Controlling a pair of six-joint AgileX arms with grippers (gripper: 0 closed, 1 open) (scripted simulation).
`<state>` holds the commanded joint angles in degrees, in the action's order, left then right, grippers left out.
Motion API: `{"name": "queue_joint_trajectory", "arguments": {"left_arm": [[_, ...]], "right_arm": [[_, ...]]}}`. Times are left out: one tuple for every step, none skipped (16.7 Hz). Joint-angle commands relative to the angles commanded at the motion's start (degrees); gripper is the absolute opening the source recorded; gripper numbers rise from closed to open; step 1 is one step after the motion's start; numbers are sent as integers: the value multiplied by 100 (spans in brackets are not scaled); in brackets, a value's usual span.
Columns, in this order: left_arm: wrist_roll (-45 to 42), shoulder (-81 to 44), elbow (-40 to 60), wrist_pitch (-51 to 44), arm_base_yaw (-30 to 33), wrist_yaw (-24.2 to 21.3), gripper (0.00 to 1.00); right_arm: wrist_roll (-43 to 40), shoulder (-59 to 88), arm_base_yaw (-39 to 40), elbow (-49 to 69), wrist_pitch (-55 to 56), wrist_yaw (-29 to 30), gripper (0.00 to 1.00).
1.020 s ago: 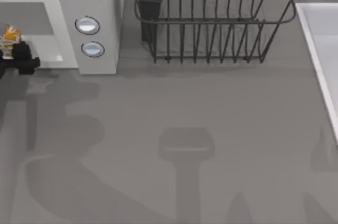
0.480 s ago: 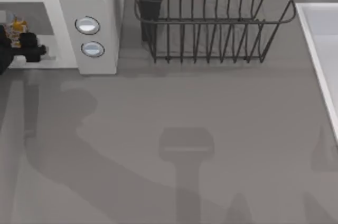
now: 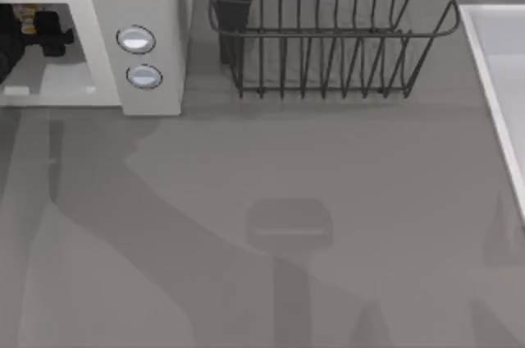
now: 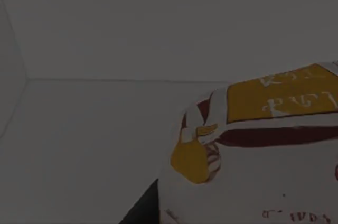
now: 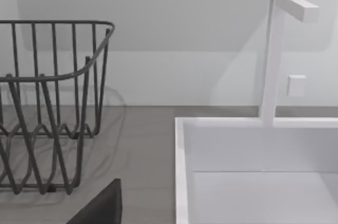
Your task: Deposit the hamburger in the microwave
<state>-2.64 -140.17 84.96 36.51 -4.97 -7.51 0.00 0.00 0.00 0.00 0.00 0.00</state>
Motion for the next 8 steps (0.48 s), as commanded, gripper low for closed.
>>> {"name": "queue_joint_trajectory", "arguments": {"left_arm": [[-10, -100, 127, -107, 12, 30, 0], [-17, -160, 193, -170, 17, 49, 0], [-18, -171, 205, -182, 17, 53, 0], [-18, -171, 205, -182, 17, 53, 0], [-18, -171, 205, -182, 17, 53, 0], [-18, -171, 205, -182, 17, 53, 0], [-18, -171, 205, -182, 17, 53, 8], [-18, -171, 205, -182, 17, 53, 15]], "right_arm": [[0, 0, 0, 0, 0, 0, 100], [0, 0, 0, 0, 0, 0, 100], [0, 0, 0, 0, 0, 0, 100], [0, 0, 0, 0, 0, 0, 100], [0, 0, 0, 0, 0, 0, 100], [0, 0, 0, 0, 0, 0, 100], [0, 0, 0, 0, 0, 0, 100], [0, 0, 0, 0, 0, 0, 100]]}}
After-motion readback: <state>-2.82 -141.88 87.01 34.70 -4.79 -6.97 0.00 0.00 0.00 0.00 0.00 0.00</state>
